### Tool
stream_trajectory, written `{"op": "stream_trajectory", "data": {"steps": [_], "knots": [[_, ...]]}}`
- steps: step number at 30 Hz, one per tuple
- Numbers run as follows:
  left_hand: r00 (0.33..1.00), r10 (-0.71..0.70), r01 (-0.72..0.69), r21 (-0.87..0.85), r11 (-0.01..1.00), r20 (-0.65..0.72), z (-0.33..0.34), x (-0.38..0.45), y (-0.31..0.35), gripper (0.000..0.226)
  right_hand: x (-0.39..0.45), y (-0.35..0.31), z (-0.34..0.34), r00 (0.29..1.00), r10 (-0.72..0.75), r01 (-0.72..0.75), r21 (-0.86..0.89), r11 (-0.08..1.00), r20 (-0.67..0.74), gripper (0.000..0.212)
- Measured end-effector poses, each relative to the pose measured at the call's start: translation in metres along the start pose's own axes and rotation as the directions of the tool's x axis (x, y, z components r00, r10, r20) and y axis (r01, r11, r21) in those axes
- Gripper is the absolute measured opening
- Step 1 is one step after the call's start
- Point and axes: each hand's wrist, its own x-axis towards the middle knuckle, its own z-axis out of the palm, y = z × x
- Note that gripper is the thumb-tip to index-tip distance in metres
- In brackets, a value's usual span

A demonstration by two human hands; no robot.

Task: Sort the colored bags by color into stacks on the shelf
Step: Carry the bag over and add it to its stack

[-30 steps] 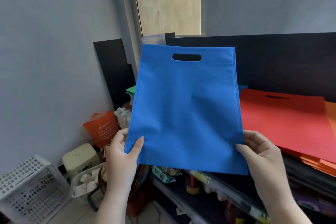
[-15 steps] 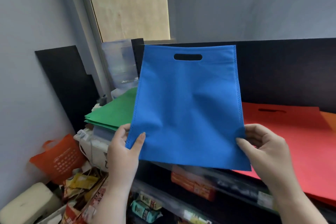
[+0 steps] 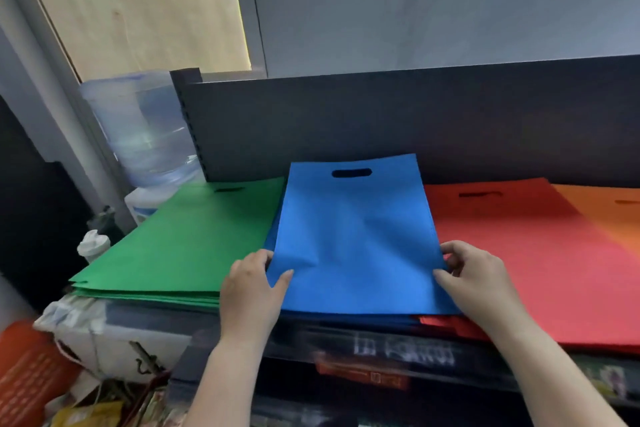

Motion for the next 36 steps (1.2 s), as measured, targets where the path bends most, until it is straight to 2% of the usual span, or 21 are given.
{"op": "stream_trajectory", "data": {"steps": [2,6,16,19,22,24,25,27,30,33,36], "knots": [[0.998,-0.008,0.004,0.061,0.998,0.067,0.003,0.003,-0.006,0.037,0.0,0.0,0.007,0.997,0.041,-0.037,-0.068,0.997,0.065,0.036],[0.995,-0.013,0.008,0.051,0.999,0.1,0.008,0.006,-0.013,0.045,0.001,-0.001,0.007,0.994,0.071,-0.062,-0.116,0.991,0.078,0.046],[0.992,-0.032,0.041,-0.075,0.996,0.118,0.008,0.013,-0.026,0.041,-0.002,0.0,0.01,0.986,-0.034,0.073,-0.239,0.968,0.161,0.047],[0.994,-0.04,0.045,-0.05,0.998,0.104,0.008,0.014,-0.025,0.042,-0.002,-0.002,0.01,0.982,-0.029,0.082,-0.288,0.954,0.186,0.043],[0.998,0.033,-0.038,0.082,0.996,0.056,0.006,0.015,-0.014,0.039,-0.003,-0.005,0.009,0.988,-0.026,0.069,-0.28,0.957,0.154,0.036],[0.992,0.113,-0.118,0.089,0.989,0.06,0.004,0.019,0.004,0.035,-0.005,-0.009,0.005,0.992,-0.045,0.077,-0.281,0.957,0.118,0.035],[0.984,0.16,-0.166,0.075,0.983,0.081,0.004,0.02,0.016,0.034,-0.006,-0.011,0.001,0.994,-0.067,0.093,-0.346,0.933,0.087,0.036],[0.954,0.281,-0.289,0.063,0.955,0.107,0.005,0.021,0.047,0.035,-0.007,-0.014,-0.016,0.991,-0.131,0.109,-0.497,0.861,-0.01,0.039],[0.874,0.479,-0.485,0.079,0.871,0.085,0.01,0.013,0.105,0.039,-0.013,-0.01,-0.06,0.973,-0.193,0.085,-0.581,0.809,-0.128,0.043],[0.754,0.649,-0.657,0.09,0.749,0.102,0.023,-0.003,0.173,0.042,-0.024,0.012,-0.114,0.97,-0.207,0.065,-0.682,0.729,-0.129,0.045],[0.644,0.755,-0.765,0.066,0.641,0.126,0.04,-0.027,0.244,0.043,-0.038,0.043,-0.172,0.977,-0.153,-0.017,-0.763,0.646,-0.15,0.046]]}}
